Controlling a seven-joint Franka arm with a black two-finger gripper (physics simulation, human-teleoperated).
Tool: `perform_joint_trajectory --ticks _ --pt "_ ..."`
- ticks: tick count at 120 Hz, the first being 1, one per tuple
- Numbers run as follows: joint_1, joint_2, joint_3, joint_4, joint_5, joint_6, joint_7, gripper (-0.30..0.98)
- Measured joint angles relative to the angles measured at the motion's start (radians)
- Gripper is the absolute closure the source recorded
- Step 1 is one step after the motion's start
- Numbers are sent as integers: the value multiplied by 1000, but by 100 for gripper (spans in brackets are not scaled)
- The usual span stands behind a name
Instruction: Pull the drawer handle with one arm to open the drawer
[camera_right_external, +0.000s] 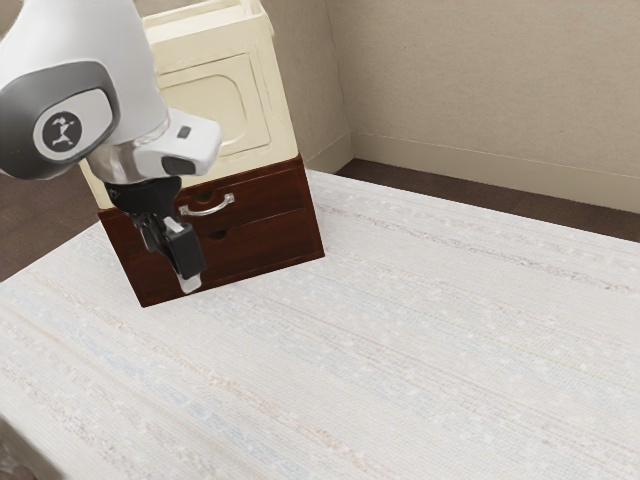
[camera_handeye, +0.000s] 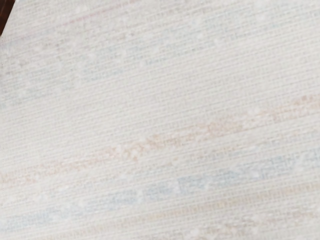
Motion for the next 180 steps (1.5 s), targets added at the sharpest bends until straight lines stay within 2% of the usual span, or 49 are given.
perform_joint_trajectory --ticks 16,41,74,98,143,180 --pt "8 6 -2 -111 86 177 73 1" --pt "20 64 0 -129 182 403 171 1" --pt "62 206 29 -100 228 595 256 2" --pt "68 233 69 -74 239 663 296 3" --pt "74 272 109 -74 334 710 345 6" --pt "97 313 123 -72 353 761 366 10"
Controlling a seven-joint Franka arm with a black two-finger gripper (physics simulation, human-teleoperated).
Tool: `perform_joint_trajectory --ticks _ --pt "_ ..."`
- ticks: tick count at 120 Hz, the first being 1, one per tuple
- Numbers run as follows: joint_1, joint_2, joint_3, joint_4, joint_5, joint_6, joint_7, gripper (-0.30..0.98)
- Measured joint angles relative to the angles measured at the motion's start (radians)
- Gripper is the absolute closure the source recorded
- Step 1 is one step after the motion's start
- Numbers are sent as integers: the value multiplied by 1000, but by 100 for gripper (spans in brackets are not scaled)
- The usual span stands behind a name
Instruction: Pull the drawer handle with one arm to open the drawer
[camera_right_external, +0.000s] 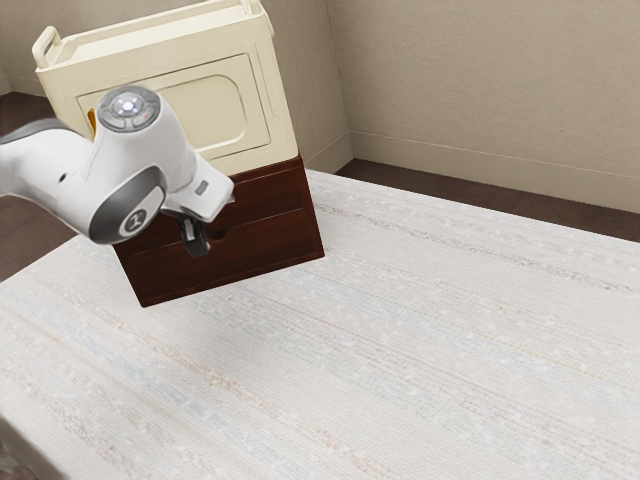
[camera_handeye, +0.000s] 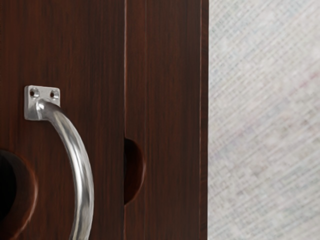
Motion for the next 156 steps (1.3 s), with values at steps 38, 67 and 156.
perform_joint_trajectory --ticks 38,67,156 --pt "-32 22 -2 6 -2 38 9 10" --pt "-39 22 1 2 -5 44 9 11" --pt "-15 65 22 20 -8 81 -4 11"
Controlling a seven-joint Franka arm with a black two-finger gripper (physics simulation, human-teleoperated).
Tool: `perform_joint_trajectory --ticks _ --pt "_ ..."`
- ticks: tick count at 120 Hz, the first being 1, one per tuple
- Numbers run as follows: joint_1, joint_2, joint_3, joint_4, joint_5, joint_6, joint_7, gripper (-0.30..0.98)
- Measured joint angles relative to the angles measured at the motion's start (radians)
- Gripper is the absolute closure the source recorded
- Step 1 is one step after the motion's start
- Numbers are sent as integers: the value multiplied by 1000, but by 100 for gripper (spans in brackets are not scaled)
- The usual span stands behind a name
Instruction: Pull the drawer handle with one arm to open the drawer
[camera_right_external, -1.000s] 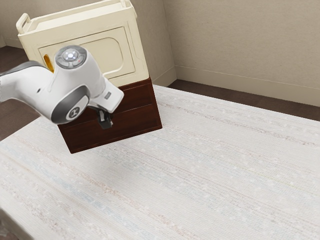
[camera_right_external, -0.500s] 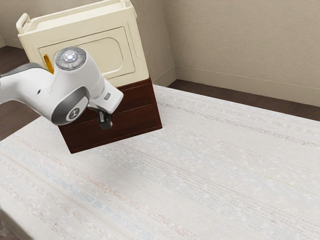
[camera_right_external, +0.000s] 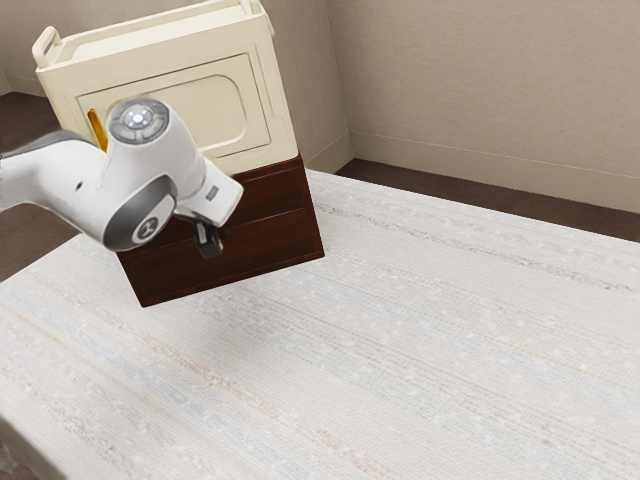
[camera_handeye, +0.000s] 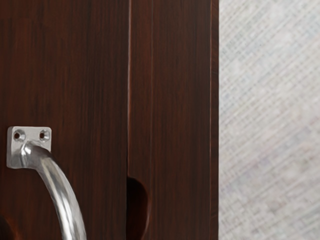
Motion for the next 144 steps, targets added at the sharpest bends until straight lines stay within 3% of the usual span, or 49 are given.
perform_joint_trajectory --ticks 51,92,130,144 --pt "-11 -2 -1 -20 -22 -4 -17 3" --pt "-26 -40 -2 -66 -41 -25 -24 9" --pt "-41 -71 -2 -122 -63 -32 -28 4" --pt "-40 -90 -8 -139 -73 -35 -28 11"
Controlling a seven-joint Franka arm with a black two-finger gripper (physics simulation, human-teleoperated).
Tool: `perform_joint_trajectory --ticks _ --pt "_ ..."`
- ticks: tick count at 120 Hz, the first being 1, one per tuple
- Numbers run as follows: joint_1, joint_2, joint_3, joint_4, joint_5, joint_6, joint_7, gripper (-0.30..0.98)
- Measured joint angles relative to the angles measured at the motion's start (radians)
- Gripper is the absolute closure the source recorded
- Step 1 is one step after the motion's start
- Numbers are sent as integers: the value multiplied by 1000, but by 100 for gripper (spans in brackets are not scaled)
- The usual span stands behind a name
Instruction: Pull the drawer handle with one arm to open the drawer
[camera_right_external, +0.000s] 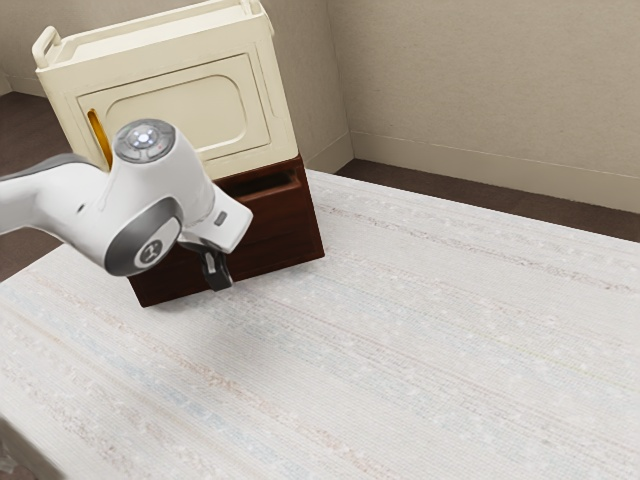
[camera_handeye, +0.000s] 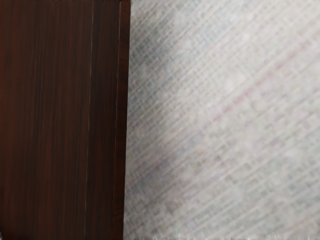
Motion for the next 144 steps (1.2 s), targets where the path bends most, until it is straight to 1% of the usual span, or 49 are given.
perform_joint_trajectory --ticks 7,31,49,64,82,93,100,120,144 --pt "0 -10 -1 -3 -9 -3 1 15" --pt "12 -35 -18 -8 -29 -17 2 18" --pt "10 -72 -33 -46 -51 -25 2 15" --pt "17 -99 -53 -67 -75 -38 3 16" --pt "24 -118 -71 -82 -100 -57 2 11" --pt "19 -132 -83 -95 -117 -68 1 12" --pt "19 -145 -91 -110 -127 -73 1 6" --pt "15 -172 -107 -132 -146 -87 0 10" --pt "22 -178 -118 -136 -157 -96 -4 8"
